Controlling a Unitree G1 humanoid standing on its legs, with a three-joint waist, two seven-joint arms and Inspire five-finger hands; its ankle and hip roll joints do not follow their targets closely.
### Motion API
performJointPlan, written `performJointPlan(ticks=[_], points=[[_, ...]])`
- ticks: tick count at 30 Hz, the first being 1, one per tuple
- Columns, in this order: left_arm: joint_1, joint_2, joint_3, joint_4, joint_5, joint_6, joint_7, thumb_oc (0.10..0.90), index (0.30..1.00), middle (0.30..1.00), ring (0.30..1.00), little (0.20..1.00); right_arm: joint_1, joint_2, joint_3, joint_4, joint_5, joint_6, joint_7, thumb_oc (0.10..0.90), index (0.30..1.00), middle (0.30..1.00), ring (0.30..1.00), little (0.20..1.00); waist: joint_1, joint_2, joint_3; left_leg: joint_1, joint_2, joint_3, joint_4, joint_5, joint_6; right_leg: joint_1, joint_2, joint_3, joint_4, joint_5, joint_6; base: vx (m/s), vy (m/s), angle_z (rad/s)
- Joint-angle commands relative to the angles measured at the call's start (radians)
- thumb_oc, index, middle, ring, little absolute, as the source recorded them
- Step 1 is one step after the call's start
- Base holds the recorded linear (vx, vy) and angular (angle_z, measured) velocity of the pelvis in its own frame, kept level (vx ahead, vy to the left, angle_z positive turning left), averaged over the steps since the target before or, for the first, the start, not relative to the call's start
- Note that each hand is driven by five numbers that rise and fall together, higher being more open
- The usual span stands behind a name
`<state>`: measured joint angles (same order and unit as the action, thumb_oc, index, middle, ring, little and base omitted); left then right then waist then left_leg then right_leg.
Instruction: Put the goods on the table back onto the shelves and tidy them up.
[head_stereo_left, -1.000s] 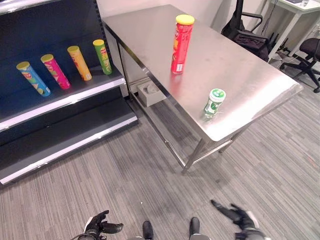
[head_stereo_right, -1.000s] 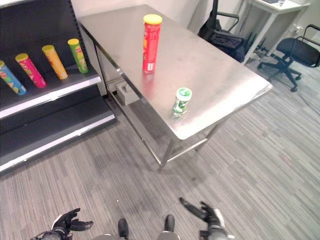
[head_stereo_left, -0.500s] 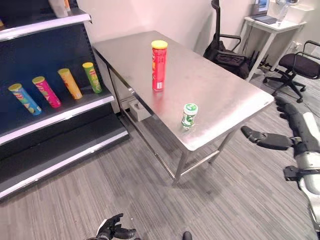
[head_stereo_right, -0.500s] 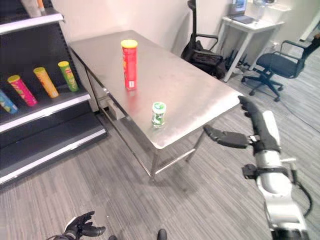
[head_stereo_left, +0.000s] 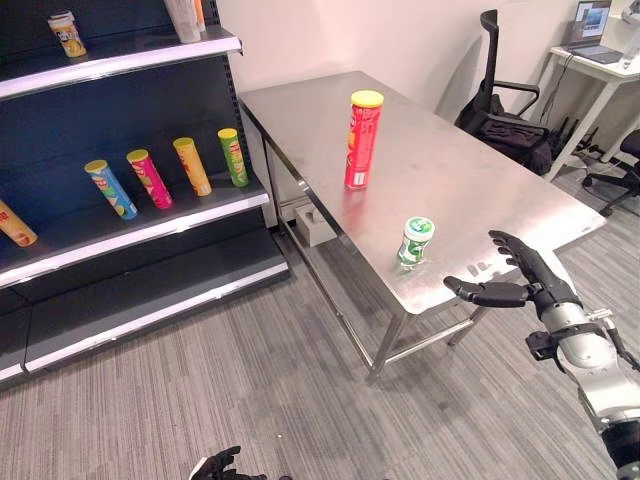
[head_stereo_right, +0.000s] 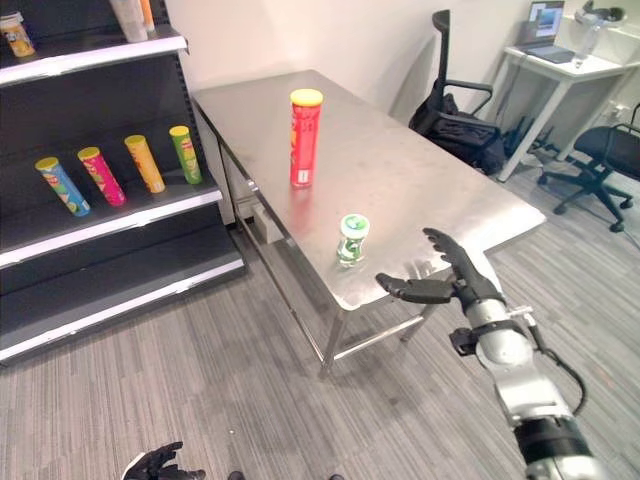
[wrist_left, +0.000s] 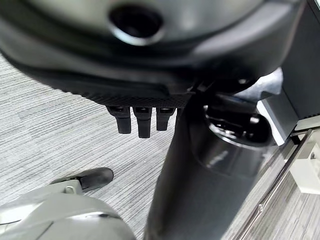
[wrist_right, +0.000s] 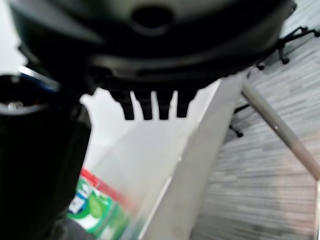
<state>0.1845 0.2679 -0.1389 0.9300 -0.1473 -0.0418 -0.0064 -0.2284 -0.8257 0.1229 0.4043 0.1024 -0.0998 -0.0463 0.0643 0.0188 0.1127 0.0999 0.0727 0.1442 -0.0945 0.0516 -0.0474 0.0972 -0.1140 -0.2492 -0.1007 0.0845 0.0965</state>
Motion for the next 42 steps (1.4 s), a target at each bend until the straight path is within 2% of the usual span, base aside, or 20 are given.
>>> performJointPlan(ticks=[1,13,37,38,39,40,42], points=[[-0.044,0.051,-0.029,0.029,0.006,-0.035,0.014,0.800,0.900,0.900,0.900,0.900,-0.153,-0.099,-0.006,-0.006,0.031,-0.052,-0.030,0.800,0.900,0.900,0.900,0.900,0.028,-0.056,-0.017,-0.007,0.028,-0.004,0.010,-0.021,-0.038,0.073,-0.047,-0.007,0.013,-0.088,0.056,-0.01,-0.006,0.17],[-0.022,0.047,-0.019,0.044,-0.004,-0.033,0.024,0.800,0.900,0.900,0.900,0.900,-0.197,-0.082,0.034,0.070,0.016,-0.042,-0.055,0.800,0.900,0.900,0.900,0.900,0.069,-0.072,-0.011,-0.016,0.021,-0.032,0.007,-0.018,-0.036,0.086,-0.055,-0.044,0.013,-0.088,0.060,-0.01,-0.003,0.10],[-0.019,0.051,-0.016,0.042,-0.012,-0.029,0.045,0.800,0.900,0.900,0.900,0.900,-0.280,-0.070,0.104,0.145,-0.063,-0.016,-0.112,0.800,0.900,0.900,0.900,0.900,0.109,-0.089,-0.001,-0.032,0.007,-0.079,0.007,-0.019,-0.029,0.090,-0.063,-0.077,0.018,-0.094,0.061,0.00,0.003,0.06],[-0.017,0.052,-0.016,0.040,-0.016,-0.028,0.046,0.800,0.900,0.900,0.900,0.900,-0.282,-0.067,0.105,0.151,-0.065,-0.013,-0.115,0.579,0.568,0.568,0.568,0.568,0.111,-0.090,0.000,-0.032,0.007,-0.079,0.007,-0.019,-0.029,0.090,-0.064,-0.079,0.018,-0.094,0.061,0.00,0.000,0.04],[-0.016,0.052,-0.015,0.037,-0.019,-0.028,0.047,0.800,0.900,0.900,0.900,0.900,-0.282,-0.066,0.104,0.153,-0.065,-0.012,-0.118,0.475,0.413,0.413,0.413,0.413,0.112,-0.090,0.001,-0.032,0.007,-0.079,0.007,-0.019,-0.029,0.090,-0.064,-0.079,0.018,-0.094,0.061,0.00,0.000,0.00],[-0.017,0.052,-0.015,0.038,-0.021,-0.028,0.047,0.800,0.900,0.900,0.900,0.900,-0.286,-0.064,0.106,0.159,-0.065,-0.013,-0.122,0.400,0.300,0.300,0.300,0.300,0.112,-0.091,0.001,-0.032,0.007,-0.079,0.007,-0.019,-0.029,0.089,-0.064,-0.078,0.018,-0.093,0.061,0.00,0.000,0.00],[-0.016,0.053,-0.011,0.041,-0.019,-0.027,0.050,0.800,0.900,0.900,0.900,0.900,-0.282,-0.056,0.101,0.158,-0.064,-0.010,-0.127,0.400,0.300,0.300,0.300,0.300,0.112,-0.092,0.002,-0.033,0.007,-0.080,0.007,-0.019,-0.029,0.089,-0.064,-0.078,0.017,-0.094,0.061,0.00,0.000,0.00]])
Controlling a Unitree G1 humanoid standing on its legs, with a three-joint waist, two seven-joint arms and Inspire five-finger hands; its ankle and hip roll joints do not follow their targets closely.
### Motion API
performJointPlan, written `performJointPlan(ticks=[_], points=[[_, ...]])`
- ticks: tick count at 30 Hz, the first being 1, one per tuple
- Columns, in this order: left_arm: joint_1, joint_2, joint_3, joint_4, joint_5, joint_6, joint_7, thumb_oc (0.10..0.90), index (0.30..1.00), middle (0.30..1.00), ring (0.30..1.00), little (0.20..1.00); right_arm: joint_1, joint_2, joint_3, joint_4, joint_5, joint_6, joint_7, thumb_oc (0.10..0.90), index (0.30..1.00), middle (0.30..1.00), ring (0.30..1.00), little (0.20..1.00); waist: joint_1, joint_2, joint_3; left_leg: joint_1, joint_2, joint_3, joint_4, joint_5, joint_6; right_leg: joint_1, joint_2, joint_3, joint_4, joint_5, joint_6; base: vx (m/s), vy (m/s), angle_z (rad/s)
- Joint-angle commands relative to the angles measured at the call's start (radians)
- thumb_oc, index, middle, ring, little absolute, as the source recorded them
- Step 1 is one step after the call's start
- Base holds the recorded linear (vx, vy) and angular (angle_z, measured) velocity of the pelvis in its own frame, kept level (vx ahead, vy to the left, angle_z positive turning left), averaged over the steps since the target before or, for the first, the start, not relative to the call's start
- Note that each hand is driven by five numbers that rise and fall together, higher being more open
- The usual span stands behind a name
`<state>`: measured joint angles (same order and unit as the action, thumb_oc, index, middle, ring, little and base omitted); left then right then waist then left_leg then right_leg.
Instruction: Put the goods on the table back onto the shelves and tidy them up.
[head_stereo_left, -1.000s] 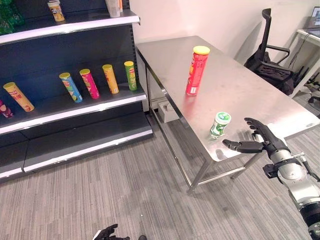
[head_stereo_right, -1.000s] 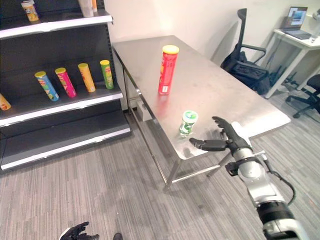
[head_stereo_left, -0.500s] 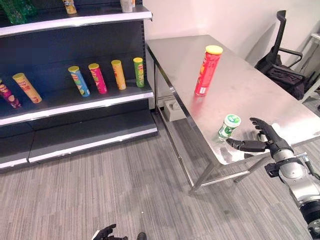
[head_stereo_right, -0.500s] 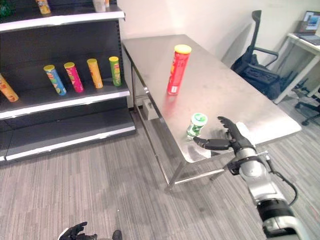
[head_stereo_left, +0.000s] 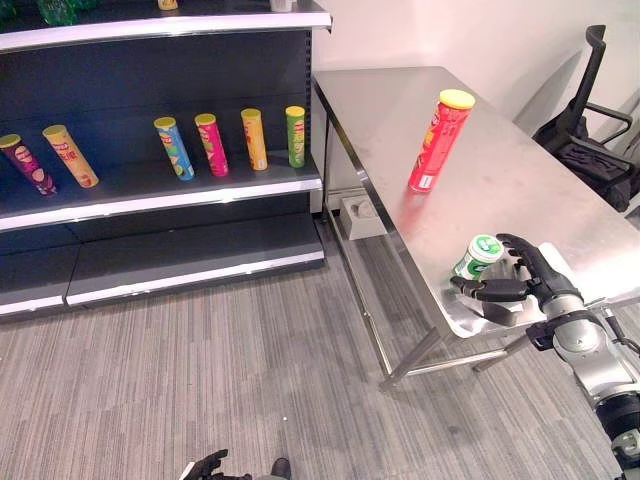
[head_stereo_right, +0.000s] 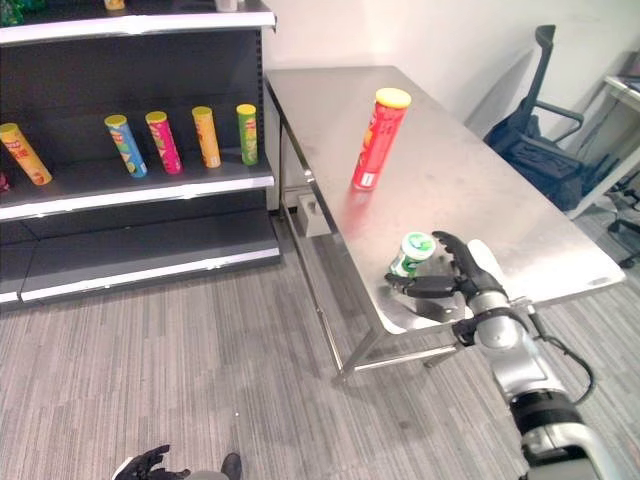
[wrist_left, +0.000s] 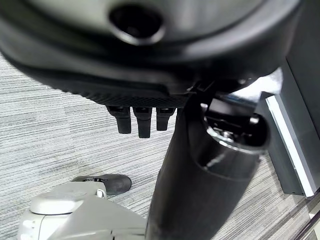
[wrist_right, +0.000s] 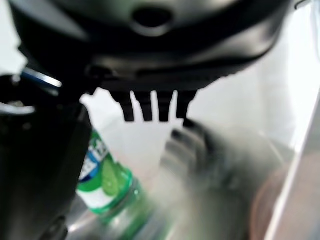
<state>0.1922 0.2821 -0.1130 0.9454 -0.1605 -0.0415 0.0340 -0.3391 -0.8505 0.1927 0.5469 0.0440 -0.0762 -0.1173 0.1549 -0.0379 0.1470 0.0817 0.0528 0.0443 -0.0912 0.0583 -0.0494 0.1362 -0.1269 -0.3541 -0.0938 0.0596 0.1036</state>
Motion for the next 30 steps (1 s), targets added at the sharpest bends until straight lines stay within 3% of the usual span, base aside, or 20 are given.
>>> performJointPlan(ticks=[1,14,21,26,30], points=[[-0.022,0.039,-0.036,0.024,-0.006,-0.027,0.009,0.800,0.900,0.900,0.900,0.900,-0.170,-0.029,0.028,0.014,-0.005,-0.033,-0.057,0.400,0.300,0.300,0.300,0.300,0.022,-0.036,-0.033,-0.015,0.028,0.020,0.004,-0.026,-0.027,0.051,-0.050,0.026,0.010,-0.070,0.054,0.00,0.000,0.00],[-0.017,0.042,-0.027,0.013,-0.001,-0.022,0.008,0.800,0.900,0.900,0.900,0.900,-0.136,-0.026,-0.017,-0.026,-0.010,-0.033,-0.073,0.400,0.300,0.300,0.300,0.300,0.015,-0.035,-0.035,-0.007,0.029,0.024,0.004,-0.033,-0.026,0.052,-0.049,0.031,0.010,-0.071,0.054,0.00,0.000,0.00],[-0.018,0.039,-0.001,0.009,0.008,-0.015,0.008,0.800,0.900,0.900,0.900,0.900,-0.043,-0.046,-0.161,-0.206,-0.009,-0.048,-0.106,0.400,0.300,0.300,0.300,0.300,-0.002,-0.036,-0.043,0.004,0.033,0.032,0.004,-0.041,-0.026,0.053,-0.046,0.039,0.009,-0.075,0.054,0.00,0.000,0.00],[-0.017,0.049,0.018,-0.003,0.026,-0.014,-0.013,0.800,0.900,0.900,0.900,0.900,-0.023,-0.128,-0.292,-0.461,0.041,-0.102,-0.082,0.400,0.300,0.300,0.300,0.300,-0.026,-0.033,-0.060,0.006,0.050,0.042,0.004,-0.038,-0.040,0.047,-0.032,0.050,0.007,-0.082,0.048,-0.01,-0.067,-0.02],[-0.010,0.056,0.014,-0.016,0.025,-0.017,-0.024,0.800,0.900,0.900,0.900,0.900,-0.045,-0.170,-0.317,-0.532,0.071,-0.121,-0.065,0.400,0.300,0.300,0.300,0.300,-0.035,-0.031,-0.065,0.000,0.067,0.042,0.004,-0.028,-0.052,0.041,-0.014,0.059,0.007,-0.089,0.039,-0.02,-0.089,-0.06]])
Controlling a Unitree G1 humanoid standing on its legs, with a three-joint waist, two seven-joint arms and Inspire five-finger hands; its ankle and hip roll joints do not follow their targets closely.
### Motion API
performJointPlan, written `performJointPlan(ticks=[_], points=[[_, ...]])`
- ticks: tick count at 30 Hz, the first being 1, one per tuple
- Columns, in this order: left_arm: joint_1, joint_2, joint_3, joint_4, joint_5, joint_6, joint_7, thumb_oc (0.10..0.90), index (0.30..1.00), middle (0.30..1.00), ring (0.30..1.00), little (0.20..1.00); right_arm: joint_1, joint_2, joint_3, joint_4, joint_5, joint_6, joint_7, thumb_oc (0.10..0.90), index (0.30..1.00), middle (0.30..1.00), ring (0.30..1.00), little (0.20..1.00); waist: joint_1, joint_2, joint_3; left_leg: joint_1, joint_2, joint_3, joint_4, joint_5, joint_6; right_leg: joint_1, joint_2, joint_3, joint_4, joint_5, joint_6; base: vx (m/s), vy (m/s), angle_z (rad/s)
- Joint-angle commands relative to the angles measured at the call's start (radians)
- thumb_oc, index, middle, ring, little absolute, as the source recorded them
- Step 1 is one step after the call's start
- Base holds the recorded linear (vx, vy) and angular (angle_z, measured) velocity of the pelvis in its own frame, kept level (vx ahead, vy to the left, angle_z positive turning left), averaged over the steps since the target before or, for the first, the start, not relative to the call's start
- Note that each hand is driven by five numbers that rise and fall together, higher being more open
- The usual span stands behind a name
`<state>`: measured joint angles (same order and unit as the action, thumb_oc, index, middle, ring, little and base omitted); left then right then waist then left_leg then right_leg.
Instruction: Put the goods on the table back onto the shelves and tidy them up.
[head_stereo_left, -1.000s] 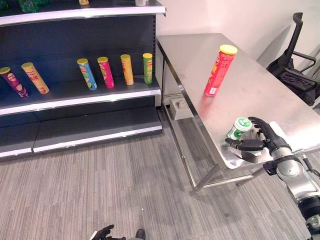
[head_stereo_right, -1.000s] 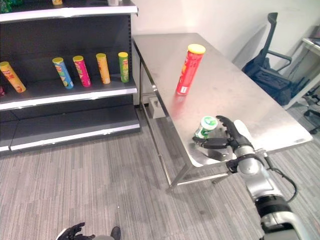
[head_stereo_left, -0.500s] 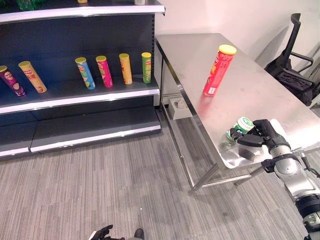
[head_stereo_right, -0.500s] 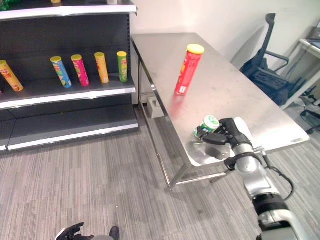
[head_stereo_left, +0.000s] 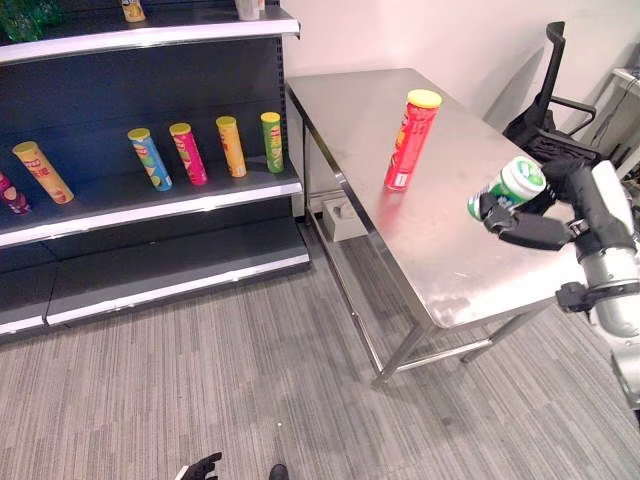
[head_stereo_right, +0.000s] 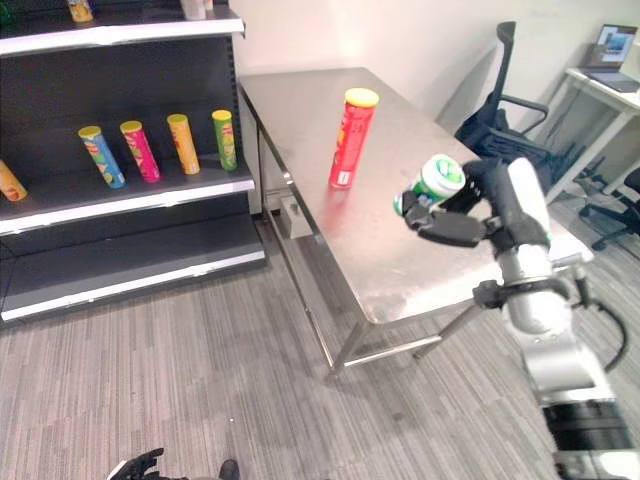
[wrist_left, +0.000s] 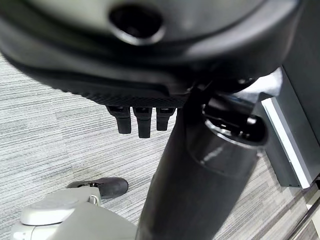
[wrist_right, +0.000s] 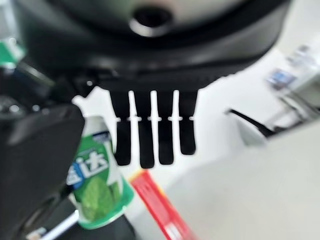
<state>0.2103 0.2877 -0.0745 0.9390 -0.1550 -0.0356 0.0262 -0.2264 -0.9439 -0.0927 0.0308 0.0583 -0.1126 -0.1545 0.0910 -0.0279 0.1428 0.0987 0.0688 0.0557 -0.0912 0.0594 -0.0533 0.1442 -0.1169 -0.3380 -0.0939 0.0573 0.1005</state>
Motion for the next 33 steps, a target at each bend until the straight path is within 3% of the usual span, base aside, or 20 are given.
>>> performJointPlan(ticks=[1,8,12,15,18,20,22,24,25,28,29,32,33], points=[[-0.027,0.052,-0.027,-0.014,0.020,-0.024,-0.020,0.800,0.900,0.900,0.900,0.900,-0.166,-0.084,-0.033,-0.030,0.065,-0.092,-0.026,0.400,0.300,0.300,0.300,0.300,0.027,-0.039,-0.061,-0.018,0.059,0.028,0.004,-0.026,-0.053,0.031,-0.015,0.046,0.007,-0.091,0.038,-0.02,-0.125,-0.09],[-0.022,0.069,-0.035,-0.057,0.014,-0.028,-0.035,0.800,0.900,0.900,0.900,0.900,-0.185,-0.102,-0.029,-0.064,0.096,-0.109,-0.007,0.400,0.300,0.300,0.300,0.300,0.031,-0.037,-0.044,-0.033,0.102,0.009,0.035,-0.013,-0.073,0.027,0.029,0.055,0.007,-0.113,0.011,-0.01,-0.096,0.03],[-0.048,0.091,-0.064,-0.096,0.008,-0.033,-0.043,0.800,0.900,0.900,0.900,0.900,-0.220,-0.153,-0.016,-0.064,0.117,-0.120,-0.005,0.400,0.300,0.300,0.300,0.300,0.031,-0.049,0.026,-0.191,0.098,-0.041,0.243,-0.036,-0.096,0.028,0.031,0.031,0.011,-0.120,-0.010,-0.12,-0.056,0.19],[-0.067,0.091,-0.070,-0.103,-0.001,-0.038,-0.037,0.800,0.900,0.900,0.900,0.900,-0.211,-0.174,-0.041,-0.074,0.120,-0.120,-0.013,0.400,0.300,0.300,0.300,0.300,0.007,-0.042,0.024,-0.206,0.185,-0.041,0.158,0.036,-0.107,0.026,0.019,0.010,0.017,-0.125,0.010,0.07,0.203,0.31],[-0.095,0.104,-0.086,-0.101,0.026,-0.046,-0.035,0.800,0.900,0.900,0.900,0.900,-0.186,-0.181,-0.088,-0.087,0.124,-0.125,-0.034,0.400,0.300,0.300,0.300,0.300,-0.015,-0.039,0.020,-0.236,0.272,0.006,0.031,0.116,-0.125,0.016,-0.020,0.004,0.026,-0.142,0.036,0.11,0.275,0.22],[-0.102,0.112,-0.093,-0.109,0.039,-0.046,-0.036,0.800,0.900,0.900,0.900,0.900,-0.156,-0.182,-0.120,-0.100,0.120,-0.125,-0.039,0.400,0.300,0.300,0.300,0.300,-0.018,-0.034,0.014,-0.247,0.295,0.030,0.014,0.128,-0.134,0.017,-0.034,0.004,0.028,-0.147,0.046,0.12,0.266,0.15],[-0.106,0.117,-0.098,-0.118,0.053,-0.047,-0.046,0.800,0.900,0.900,0.900,0.900,-0.120,-0.185,-0.156,-0.117,0.107,-0.118,-0.040,0.400,0.300,0.300,0.300,0.300,-0.027,-0.008,-0.009,-0.236,0.316,0.072,0.006,0.144,-0.148,0.033,-0.060,-0.003,0.027,-0.141,0.069,0.20,0.439,0.06],[-0.120,0.114,-0.113,-0.116,0.072,-0.049,-0.054,0.800,0.900,0.900,0.900,0.900,-0.085,-0.183,-0.200,-0.136,0.088,-0.108,-0.036,0.400,0.300,0.300,0.300,0.300,-0.036,0.003,-0.039,-0.224,0.287,0.095,0.010,0.131,-0.157,0.051,-0.115,-0.020,0.028,-0.112,0.099,0.26,0.552,-0.01],[-0.138,0.125,-0.133,-0.119,0.094,-0.050,-0.066,0.800,0.900,0.900,0.900,0.900,-0.073,-0.161,-0.213,-0.148,0.092,-0.100,-0.029,0.400,0.300,0.300,0.300,0.300,-0.041,-0.005,-0.048,-0.218,0.250,0.116,0.046,0.107,-0.146,0.049,-0.181,-0.018,0.047,-0.068,0.118,0.26,0.598,-0.02],[-0.141,0.155,-0.139,-0.133,0.107,-0.052,-0.070,0.800,0.900,0.900,0.900,0.900,-0.105,-0.132,-0.189,-0.151,0.102,-0.101,-0.029,0.400,0.300,0.300,0.300,0.300,-0.030,-0.039,-0.051,-0.221,0.167,0.153,0.106,0.026,-0.085,0.006,-0.304,-0.009,0.131,0.084,0.140,0.17,0.481,0.27],[-0.139,0.162,-0.128,-0.141,0.096,-0.050,-0.067,0.800,0.900,0.900,0.900,0.900,-0.128,-0.126,-0.164,-0.152,0.101,-0.101,-0.028,0.400,0.300,0.300,0.300,0.300,-0.024,-0.041,-0.050,-0.210,0.145,0.171,0.101,0.013,-0.066,-0.016,-0.332,-0.015,0.164,0.094,0.132,0.07,0.321,0.04],[-0.143,0.175,-0.106,-0.143,0.081,-0.046,-0.056,0.800,0.900,0.900,0.900,0.900,-0.158,-0.119,-0.133,-0.155,0.098,-0.097,-0.033,0.400,0.300,0.300,0.300,0.300,-0.016,-0.042,-0.044,-0.185,0.106,0.195,0.072,0.002,-0.032,-0.059,-0.352,-0.033,0.252,0.096,0.107,0.08,0.346,-0.38],[-0.151,0.178,-0.089,-0.125,0.075,-0.043,-0.043,0.800,0.900,0.900,0.900,0.900,-0.150,-0.130,-0.135,-0.162,0.096,-0.092,-0.021,0.400,0.300,0.300,0.300,0.300,-0.038,-0.042,-0.035,-0.149,0.065,0.183,0.031,0.001,-0.010,-0.112,-0.280,0.030,0.313,0.058,0.081,0.24,0.512,0.02]])
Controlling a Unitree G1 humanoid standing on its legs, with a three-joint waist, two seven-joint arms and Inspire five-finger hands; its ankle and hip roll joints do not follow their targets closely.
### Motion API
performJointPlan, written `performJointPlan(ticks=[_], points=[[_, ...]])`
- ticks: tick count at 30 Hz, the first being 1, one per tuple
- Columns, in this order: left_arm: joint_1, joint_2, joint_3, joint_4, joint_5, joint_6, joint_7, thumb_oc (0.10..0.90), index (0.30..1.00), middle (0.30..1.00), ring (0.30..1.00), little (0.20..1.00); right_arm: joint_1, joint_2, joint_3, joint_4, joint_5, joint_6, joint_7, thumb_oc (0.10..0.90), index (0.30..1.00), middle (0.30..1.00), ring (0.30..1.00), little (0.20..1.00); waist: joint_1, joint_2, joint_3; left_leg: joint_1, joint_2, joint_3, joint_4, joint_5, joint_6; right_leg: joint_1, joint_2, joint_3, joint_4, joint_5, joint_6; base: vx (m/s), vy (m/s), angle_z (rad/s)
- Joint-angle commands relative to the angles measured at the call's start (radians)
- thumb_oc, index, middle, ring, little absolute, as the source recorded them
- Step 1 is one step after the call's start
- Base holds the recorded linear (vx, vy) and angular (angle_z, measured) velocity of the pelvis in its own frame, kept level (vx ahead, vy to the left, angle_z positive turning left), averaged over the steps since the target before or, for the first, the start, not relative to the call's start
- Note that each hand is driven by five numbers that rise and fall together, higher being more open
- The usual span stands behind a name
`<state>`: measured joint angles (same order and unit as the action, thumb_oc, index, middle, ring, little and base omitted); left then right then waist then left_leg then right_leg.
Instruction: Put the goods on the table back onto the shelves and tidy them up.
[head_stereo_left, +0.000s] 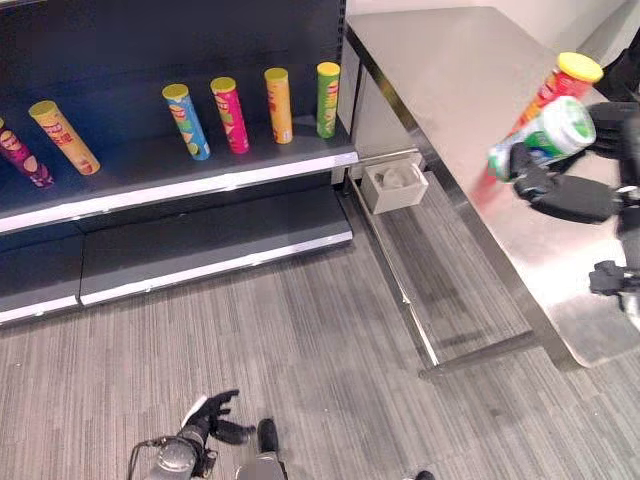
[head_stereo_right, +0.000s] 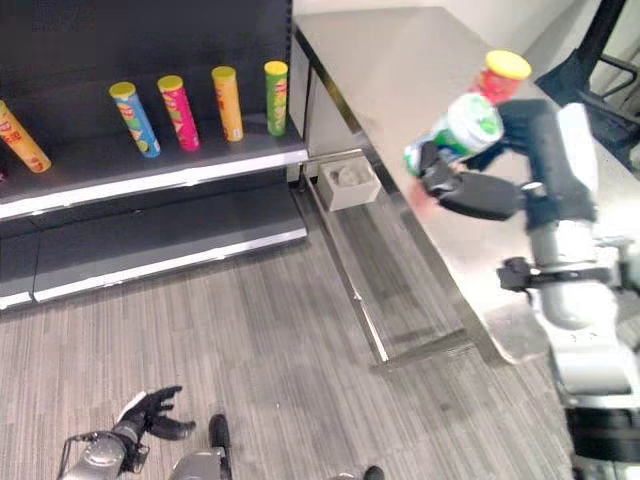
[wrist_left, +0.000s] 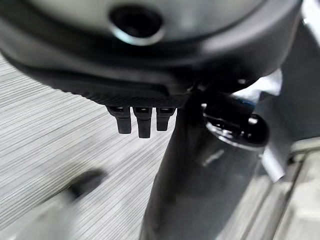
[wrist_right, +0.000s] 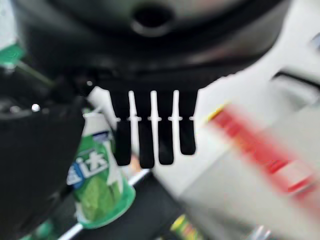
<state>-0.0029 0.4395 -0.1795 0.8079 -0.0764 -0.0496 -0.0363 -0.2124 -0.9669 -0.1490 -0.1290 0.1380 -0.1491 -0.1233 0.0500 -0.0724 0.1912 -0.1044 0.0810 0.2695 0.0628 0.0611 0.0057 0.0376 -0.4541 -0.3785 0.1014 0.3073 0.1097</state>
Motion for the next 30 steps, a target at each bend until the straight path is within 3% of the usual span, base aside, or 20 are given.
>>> performJointPlan(ticks=[1,2,3,4,5,6,11,14,15,16,17,18,19,20,22,25,26,27,28,30], points=[[0.056,0.017,0.028,0.016,-0.019,-0.028,0.026,0.800,0.900,0.900,0.900,0.900,-0.172,-0.120,-0.080,0.002,0.030,-0.063,-0.054,0.400,0.300,0.300,0.300,0.300,-0.006,0.006,-0.078,0.083,0.027,-0.036,-0.144,-0.012,-0.057,-0.043,0.145,0.103,0.110,-0.282,0.050,0.21,0.383,0.22],[0.056,0.016,0.028,0.017,-0.019,-0.028,0.026,0.800,0.900,0.900,0.900,0.900,-0.174,-0.121,-0.078,0.003,0.030,-0.063,-0.054,0.400,0.300,0.300,0.300,0.300,-0.006,0.007,-0.077,0.084,0.030,-0.036,-0.144,-0.013,-0.059,-0.042,0.147,0.103,0.113,-0.285,0.048,0.29,0.258,0.29],[0.055,0.007,0.026,0.019,-0.025,-0.029,0.022,0.800,0.900,0.900,0.900,0.900,-0.202,-0.153,-0.069,0.012,0.058,-0.072,-0.058,0.400,0.300,0.300,0.300,0.300,-0.018,0.002,-0.059,0.117,-0.008,-0.068,-0.150,-0.033,-0.049,-0.094,0.270,0.148,0.048,-0.320,0.031,0.16,0.103,0.38],[0.054,0.006,0.027,0.020,-0.025,-0.029,0.022,0.800,0.900,0.900,0.900,0.900,-0.204,-0.154,-0.068,0.014,0.058,-0.072,-0.058,0.400,0.300,0.300,0.300,0.300,-0.019,0.003,-0.059,0.115,-0.007,-0.067,-0.150,-0.030,-0.049,-0.095,0.272,0.148,0.044,-0.315,0.030,0.22,0.129,0.48],[0.055,0.002,0.024,0.022,-0.025,-0.029,0.019,0.800,0.900,0.900,0.900,0.900,-0.210,-0.164,-0.061,0.017,0.065,-0.075,-0.058,0.400,0.300,0.300,0.300,0.300,-0.023,-0.002,-0.052,0.128,-0.020,-0.080,-0.150,-0.038,-0.046,-0.114,0.308,0.170,0.018,-0.308,0.030,0.24,0.077,0.70],[0.064,-0.015,0.019,0.006,-0.022,-0.031,0.005,0.800,0.900,0.900,0.900,0.900,-0.210,-0.187,-0.059,0.027,0.062,-0.079,-0.058,0.400,0.300,0.300,0.300,0.300,-0.038,-0.018,-0.036,0.158,-0.063,-0.119,-0.150,-0.060,-0.035,-0.168,0.382,0.230,-0.067,-0.260,0.035,0.26,0.079,0.71],[0.077,-0.020,0.002,-0.010,-0.006,-0.031,-0.006,0.800,0.900,0.900,0.900,0.900,-0.248,-0.233,-0.031,0.050,0.076,-0.081,-0.056,0.400,0.300,0.300,0.300,0.300,-0.046,-0.035,-0.039,0.191,-0.104,-0.190,-0.150,-0.097,-0.022,-0.189,0.405,0.234,-0.157,-0.191,0.048,0.25,-0.021,0.63],[0.096,-0.030,0.009,0.003,-0.007,-0.025,0.001,0.800,0.900,0.900,0.900,0.900,-0.327,-0.259,0.035,0.071,0.097,-0.082,-0.050,0.400,0.300,0.300,0.300,0.300,-0.032,-0.040,-0.063,0.224,-0.097,-0.198,-0.129,-0.137,-0.030,-0.138,0.406,0.211,-0.163,-0.196,0.024,0.32,-0.167,0.33],[0.103,-0.034,0.015,0.004,-0.025,-0.021,0.002,0.800,0.900,0.900,0.900,0.900,-0.366,-0.276,0.075,0.083,0.108,-0.080,-0.043,0.400,0.300,0.300,0.300,0.300,-0.030,-0.042,-0.064,0.206,-0.083,-0.203,-0.028,-0.188,-0.046,-0.119,0.402,0.186,-0.149,-0.216,0.014,0.29,-0.212,0.48],[0.104,-0.034,0.013,0.006,-0.028,-0.022,0.003,0.800,0.900,0.900,0.900,0.900,-0.385,-0.282,0.090,0.085,0.111,-0.080,-0.041,0.400,0.300,0.300,0.300,0.300,-0.026,-0.046,-0.063,0.192,-0.080,-0.199,0.023,-0.203,-0.058,-0.106,0.399,0.176,-0.149,-0.225,0.010,0.30,-0.269,0.53],[0.107,-0.036,0.018,-0.004,-0.042,-0.020,0.006,0.800,0.900,0.900,0.900,0.900,-0.427,-0.295,0.122,0.086,0.123,-0.081,-0.038,0.400,0.300,0.300,0.300,0.300,-0.018,-0.053,-0.048,0.120,-0.059,-0.186,0.213,-0.223,-0.095,-0.059,0.392,0.152,-0.157,-0.247,-0.007,0.17,-0.188,0.51],[0.105,-0.038,0.017,-0.007,-0.050,-0.019,0.009,0.800,0.900,0.900,0.900,0.900,-0.442,-0.301,0.133,0.087,0.127,-0.079,-0.038,0.400,0.300,0.300,0.300,0.300,-0.008,-0.057,-0.039,0.090,-0.050,-0.182,0.285,-0.194,-0.107,-0.038,0.391,0.143,-0.163,-0.256,-0.017,0.10,-0.137,0.44],[0.105,-0.040,0.018,-0.008,-0.051,-0.018,0.009,0.800,0.900,0.900,0.900,0.900,-0.451,-0.302,0.141,0.090,0.127,-0.079,-0.038,0.400,0.300,0.300,0.300,0.300,-0.013,-0.053,-0.038,0.080,-0.046,-0.186,0.303,-0.202,-0.109,-0.038,0.394,0.139,-0.165,-0.255,-0.018,0.04,-0.075,0.24],[0.101,-0.041,0.017,-0.007,-0.055,-0.018,0.011,0.800,0.900,0.900,0.900,0.900,-0.470,-0.303,0.158,0.093,0.136,-0.079,-0.036,0.400,0.300,0.300,0.300,0.300,-0.004,-0.055,-0.027,0.044,-0.034,-0.184,0.380,-0.161,-0.120,-0.017,0.397,0.128,-0.172,-0.264,-0.029,0.09,-0.097,0.21],[0.110,-0.037,0.014,-0.015,-0.064,-0.015,0.009,0.800,0.900,0.900,0.900,0.900,-0.506,-0.326,0.198,0.129,0.164,-0.071,-0.029,0.400,0.300,0.300,0.300,0.300,0.006,-0.061,-0.021,-0.013,0.027,-0.137,0.422,-0.115,-0.118,0.026,0.401,0.099,-0.188,-0.295,-0.039,0.15,-0.087,0.15],[0.125,-0.037,0.016,-0.005,-0.063,-0.010,0.004,0.800,0.900,0.900,0.900,0.900,-0.558,-0.340,0.256,0.157,0.205,-0.072,-0.014,0.400,0.300,0.300,0.300,0.300,0.024,-0.066,-0.027,-0.024,0.059,-0.125,0.250,-0.123,-0.106,0.042,0.386,0.092,-0.189,-0.312,-0.026,0.21,0.064,0.22],[0.129,-0.033,0.010,0.012,-0.056,-0.011,0.004,0.800,0.900,0.900,0.900,0.900,-0.584,-0.352,0.286,0.189,0.227,-0.075,-0.012,0.400,0.300,0.300,0.300,0.300,0.036,-0.050,-0.036,-0.030,0.096,-0.152,0.066,-0.009,-0.130,0.054,0.394,0.094,-0.189,-0.334,-0.021,0.34,0.199,0.06],[0.128,-0.026,0.003,0.023,-0.058,-0.010,0.009,0.800,0.900,0.900,0.900,0.900,-0.617,-0.367,0.320,0.215,0.240,-0.073,-0.011,0.400,0.300,0.300,0.300,0.300,0.053,-0.042,-0.037,-0.055,0.113,-0.181,-0.045,0.052,-0.144,0.078,0.400,0.101,-0.189,-0.365,-0.025,0.47,0.265,-0.08],[0.122,-0.023,-0.004,0.036,-0.062,-0.016,0.017,0.800,0.900,0.900,0.900,0.900,-0.681,-0.375,0.373,0.248,0.251,-0.076,-0.012,0.400,0.300,0.300,0.300,0.300,0.069,-0.036,-0.034,-0.069,0.110,-0.225,-0.120,0.092,-0.166,0.110,0.404,0.115,-0.189,-0.391,-0.022,0.37,0.215,-0.13],[0.123,-0.025,-0.005,0.034,-0.067,-0.015,0.017,0.800,0.900,0.900,0.900,0.900,-0.697,-0.381,0.389,0.254,0.255,-0.073,-0.011,0.400,0.300,0.300,0.300,0.300,0.069,-0.031,-0.037,-0.069,0.109,-0.229,-0.130,0.098,-0.172,0.120,0.403,0.125,-0.189,-0.395,-0.021,0.24,0.168,-0.35]])
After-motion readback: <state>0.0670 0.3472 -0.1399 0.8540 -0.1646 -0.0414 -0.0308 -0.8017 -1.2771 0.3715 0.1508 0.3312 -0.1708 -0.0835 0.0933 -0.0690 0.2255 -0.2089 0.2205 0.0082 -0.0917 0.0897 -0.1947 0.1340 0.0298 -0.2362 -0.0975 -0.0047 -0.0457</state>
